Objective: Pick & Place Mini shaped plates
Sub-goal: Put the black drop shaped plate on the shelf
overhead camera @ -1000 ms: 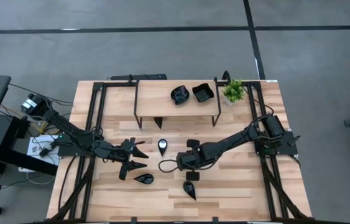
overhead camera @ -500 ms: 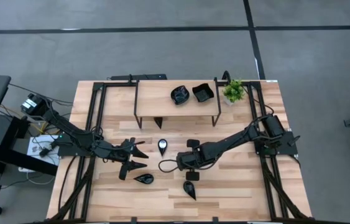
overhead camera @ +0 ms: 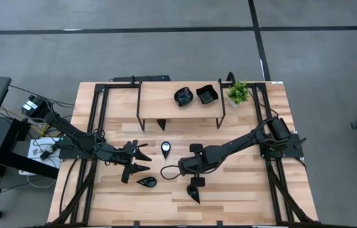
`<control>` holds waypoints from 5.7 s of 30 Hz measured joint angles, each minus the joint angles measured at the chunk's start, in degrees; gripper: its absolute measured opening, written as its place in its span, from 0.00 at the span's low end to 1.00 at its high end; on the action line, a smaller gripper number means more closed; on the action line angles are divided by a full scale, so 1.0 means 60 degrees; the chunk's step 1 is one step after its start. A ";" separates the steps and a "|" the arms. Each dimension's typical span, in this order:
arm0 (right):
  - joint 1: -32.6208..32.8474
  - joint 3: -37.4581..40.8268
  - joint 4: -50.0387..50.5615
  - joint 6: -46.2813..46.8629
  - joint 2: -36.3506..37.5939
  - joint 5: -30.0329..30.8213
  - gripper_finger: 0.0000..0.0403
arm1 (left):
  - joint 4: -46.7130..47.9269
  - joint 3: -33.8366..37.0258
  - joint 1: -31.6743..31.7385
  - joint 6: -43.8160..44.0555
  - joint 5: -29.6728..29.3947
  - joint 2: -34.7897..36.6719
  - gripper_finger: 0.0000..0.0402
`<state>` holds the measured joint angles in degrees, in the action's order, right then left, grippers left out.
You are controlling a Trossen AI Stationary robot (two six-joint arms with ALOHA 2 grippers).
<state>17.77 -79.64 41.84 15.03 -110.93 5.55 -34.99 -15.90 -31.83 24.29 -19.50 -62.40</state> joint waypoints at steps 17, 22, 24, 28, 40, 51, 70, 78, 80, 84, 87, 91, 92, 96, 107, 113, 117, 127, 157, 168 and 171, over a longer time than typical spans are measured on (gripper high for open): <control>0.0169 -0.3645 0.2714 -0.3237 0.0000 0.0013 0.00 | -0.0036 0.0000 0.0000 0.0009 -0.0067 0.0024 0.49; 0.0155 -0.4790 0.3353 -0.4306 0.0000 -0.0311 0.00 | -0.0075 0.0000 0.0000 -0.0128 -0.0067 0.0053 0.49; 0.0155 -0.5149 0.3375 -0.4689 0.0000 -0.0487 0.00 | -0.0116 0.0000 0.0000 -0.0645 -0.0067 0.0053 0.49; 0.0155 -0.5746 0.3391 -0.5089 0.0000 -0.0504 0.00 | -0.0147 -0.0212 0.0056 -0.2496 -0.0112 0.0053 0.49; 0.0144 -0.6252 0.3354 -0.5682 0.0010 -0.2344 0.00 | -0.0179 -0.1206 0.0084 -0.8545 -0.2841 0.0057 0.49; -0.0074 -0.6254 0.1444 -0.6368 0.0009 -0.4099 0.00 | -0.0180 -0.1665 0.0080 -0.8513 -0.1331 0.0057 0.49; -0.0897 -0.6254 -0.0623 -0.5814 0.0011 -0.4962 0.00 | -0.0763 -0.1665 -0.0404 -0.8761 -0.0948 0.0057 0.49; -0.1224 -0.6254 -0.0626 -0.5345 0.0010 -0.4974 0.00 | -0.1148 -0.1665 -0.0401 -0.8762 -0.0948 0.0057 0.49; -0.1301 -0.6254 -0.0622 -0.5236 0.0007 -0.4974 0.00 | -0.1187 -0.1665 -0.0401 -0.8761 -0.0948 0.0057 0.49; -0.1409 -0.6254 -0.0625 -0.5207 0.0007 -0.4987 0.00 | -0.1554 -0.1665 -0.0401 -0.8766 -0.0806 0.0057 0.49; -0.1498 -0.6254 -0.0620 -0.5089 0.0007 -0.5097 0.00 | -0.1734 -0.1665 -0.0407 -0.9057 -0.0700 0.0057 0.49; -0.1618 -0.6254 -0.0622 -0.4912 0.0007 -0.5203 0.00 | -0.1785 -0.1665 -0.0404 -0.9488 -0.0693 0.0057 0.49; -0.1639 -0.6254 -0.0620 -0.4912 0.0007 -0.5203 0.00 | -0.1802 -0.1665 -0.0404 -0.9623 -0.0646 0.0057 0.49; -0.1706 -0.6254 -0.0622 -0.4825 0.0007 -0.5253 0.00 | -0.1836 -0.1665 -0.0404 -1.0206 -0.0489 0.0057 0.49; -0.1743 -0.6254 -0.0551 -0.4691 0.0007 -0.5719 0.00 | -0.1933 -0.1665 -0.0407 -1.1085 -0.0519 0.0073 0.49; -0.1740 -0.6254 -0.0553 -0.4507 0.0007 -0.5750 0.00 | -0.2009 -0.1665 -0.0510 -1.1236 -0.0522 0.0206 0.49; -0.1740 -0.6254 -0.0589 -0.4493 0.0007 -0.5750 0.00 | -0.2023 -0.1665 -0.0517 -1.1256 -0.0526 0.0210 0.48; -0.1736 -0.6254 -0.0622 -0.4493 0.0007 -0.5748 0.00 | -0.2027 -0.1665 -0.0519 -1.1256 -0.0526 0.0210 0.31; -0.1918 -0.6254 -0.0822 -0.4245 0.0007 -0.5746 0.00 | -0.2103 -0.1665 -0.0519 -1.1224 -0.0522 0.0217 0.27; -0.1915 -0.6254 -0.0819 -0.4241 0.0007 -0.5750 0.00 | -0.2122 -0.1665 -0.0519 -1.1220 -0.0347 0.0217 0.25; -0.1915 -0.6254 -0.0819 -0.4241 0.0007 -0.5753 0.00 | -0.2142 -0.1665 -0.0517 -1.1220 -0.0347 0.0217 0.22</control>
<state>6.28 -117.16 36.93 -10.41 -110.89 -28.97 -47.84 -25.89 -34.94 -43.03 -21.58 -61.10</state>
